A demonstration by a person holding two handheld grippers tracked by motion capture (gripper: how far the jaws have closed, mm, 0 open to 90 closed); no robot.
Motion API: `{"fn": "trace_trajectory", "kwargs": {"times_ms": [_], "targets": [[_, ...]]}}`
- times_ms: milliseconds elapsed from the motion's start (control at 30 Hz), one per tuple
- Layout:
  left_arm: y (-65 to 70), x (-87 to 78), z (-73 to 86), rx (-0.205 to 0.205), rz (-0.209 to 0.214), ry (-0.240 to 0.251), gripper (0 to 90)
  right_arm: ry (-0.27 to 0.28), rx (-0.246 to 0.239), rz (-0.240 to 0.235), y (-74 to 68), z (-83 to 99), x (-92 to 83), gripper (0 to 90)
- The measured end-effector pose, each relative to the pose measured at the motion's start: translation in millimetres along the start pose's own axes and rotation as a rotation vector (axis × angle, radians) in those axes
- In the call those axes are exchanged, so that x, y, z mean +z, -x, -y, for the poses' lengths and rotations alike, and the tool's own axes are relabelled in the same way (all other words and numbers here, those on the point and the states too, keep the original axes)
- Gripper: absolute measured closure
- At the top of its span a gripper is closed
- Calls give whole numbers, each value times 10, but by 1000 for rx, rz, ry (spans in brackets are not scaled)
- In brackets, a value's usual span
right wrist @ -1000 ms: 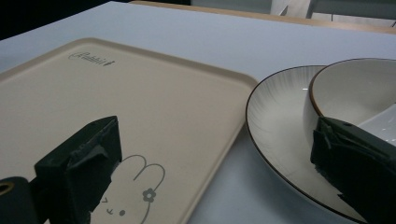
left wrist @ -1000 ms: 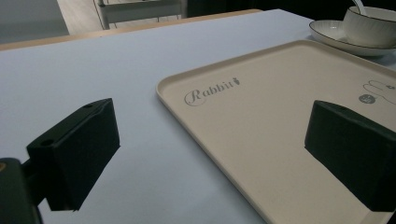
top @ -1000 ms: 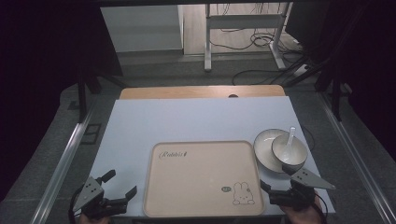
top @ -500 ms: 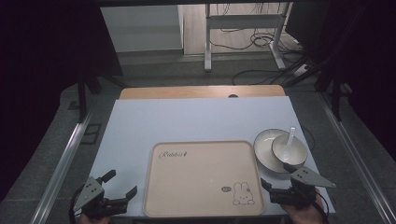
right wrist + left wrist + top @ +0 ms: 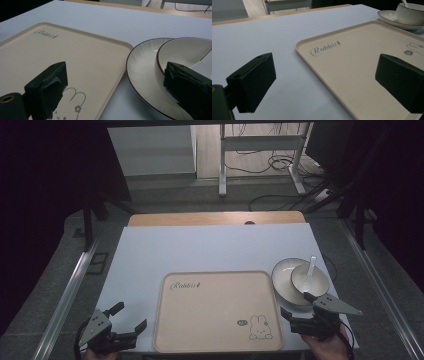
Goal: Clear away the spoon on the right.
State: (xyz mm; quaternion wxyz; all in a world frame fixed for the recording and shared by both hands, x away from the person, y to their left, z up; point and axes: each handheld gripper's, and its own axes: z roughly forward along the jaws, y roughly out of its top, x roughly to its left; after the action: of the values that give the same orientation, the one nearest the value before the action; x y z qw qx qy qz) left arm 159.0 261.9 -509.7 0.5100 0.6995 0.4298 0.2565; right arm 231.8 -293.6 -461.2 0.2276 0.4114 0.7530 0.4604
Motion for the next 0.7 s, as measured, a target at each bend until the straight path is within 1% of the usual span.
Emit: {"fn": "trace_trajectory", "kwargs": {"times_ms": [67, 167, 200, 367, 700], "targets": [[-2, 0, 1, -1, 0, 0, 31, -2, -3, 5, 2, -5, 2, 54], [-3, 0, 1, -1, 1, 1, 31, -20, -6, 15, 10, -18, 17, 53], [-3, 0, 1, -1, 2, 1, 31, -29, 3, 19, 18, -23, 28, 53], [-1, 1, 0, 1, 1, -1, 31, -27, 19, 22, 33, -43, 39, 50], [15, 10, -3, 9, -6, -7, 31, -35, -5, 38, 65, -141, 74, 27]]}}
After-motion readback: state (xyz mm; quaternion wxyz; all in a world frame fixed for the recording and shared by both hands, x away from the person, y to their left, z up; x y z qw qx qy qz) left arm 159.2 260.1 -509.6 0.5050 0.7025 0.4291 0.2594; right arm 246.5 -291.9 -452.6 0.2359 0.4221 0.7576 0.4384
